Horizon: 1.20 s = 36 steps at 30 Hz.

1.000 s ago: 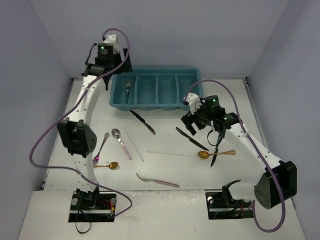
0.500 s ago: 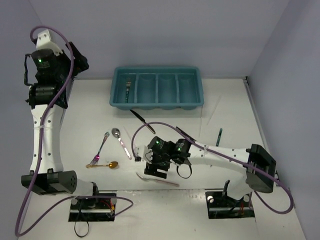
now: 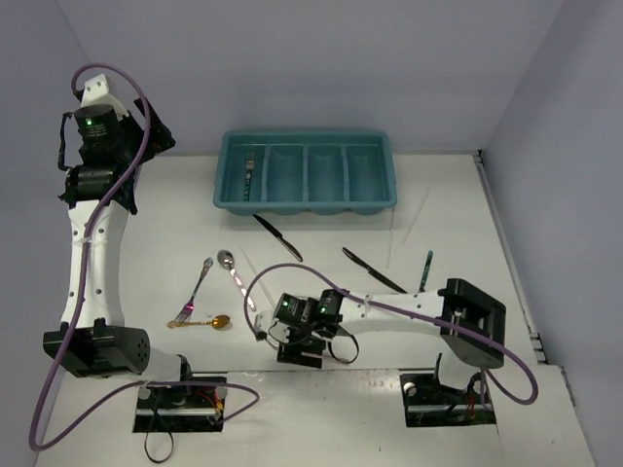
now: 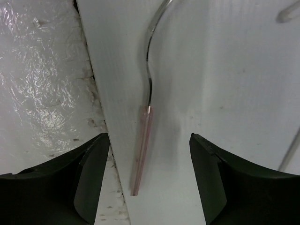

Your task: Sort the eating utensils into containers

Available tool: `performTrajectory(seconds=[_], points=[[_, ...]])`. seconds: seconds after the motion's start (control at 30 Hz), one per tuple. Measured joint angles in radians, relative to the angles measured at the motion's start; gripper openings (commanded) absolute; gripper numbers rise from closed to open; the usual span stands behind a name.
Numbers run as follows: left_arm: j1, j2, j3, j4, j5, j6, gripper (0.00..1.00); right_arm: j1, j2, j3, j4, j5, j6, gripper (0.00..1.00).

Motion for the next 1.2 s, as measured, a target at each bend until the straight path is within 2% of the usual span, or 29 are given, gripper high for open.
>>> performTrajectory(seconds=[0.2, 0.3, 0.4, 0.47, 0.5, 0.53, 0.73, 0.87, 1.03, 1.13, 1.2], points=[[0.0, -0.001, -0.005, 0.011, -0.014, 0.005, 0.88, 0.023, 0.088, 0.025, -0.019, 0.006, 0.014, 0.62], [0.0, -0.007, -0.021, 0.023, -0.015, 0.007, 0.88, 0.023, 0.12, 0.041, -0.021, 0.018, 0.019, 0.53], [0.0, -0.018, -0.045, 0.032, -0.015, 0.009, 0.88, 0.023, 0.141, 0.062, -0.023, 0.036, 0.021, 0.33], [0.0, -0.025, -0.063, 0.038, -0.015, 0.011, 0.88, 0.023, 0.152, 0.073, -0.026, 0.039, 0.023, 0.17], [0.0, -0.029, -0.07, 0.041, -0.016, 0.013, 0.88, 0.023, 0.156, 0.079, -0.027, 0.04, 0.024, 0.05], [0.0, -0.032, -0.077, 0.043, -0.017, 0.015, 0.88, 0.023, 0.16, 0.083, -0.027, 0.038, 0.025, 0.0], [0.005, -0.071, -0.129, 0.063, -0.002, 0.025, 0.88, 0.008, 0.164, 0.137, -0.097, 0.001, -0.005, 0.0], [0.04, -0.115, -0.168, 0.097, 0.075, 0.0, 0.88, -0.131, 0.139, 0.358, -0.185, -0.081, -0.055, 0.0], [0.083, -0.173, -0.234, 0.224, 0.244, -0.083, 0.88, -0.502, 0.096, 0.724, -0.116, -0.211, -0.061, 0.0], [0.061, -0.19, -0.265, 0.277, 0.36, -0.108, 0.88, -0.709, 0.069, 0.818, -0.061, -0.267, 0.011, 0.0], [0.022, -0.177, -0.265, 0.297, 0.44, -0.108, 0.88, -0.774, 0.056, 0.822, -0.023, -0.289, 0.085, 0.0]])
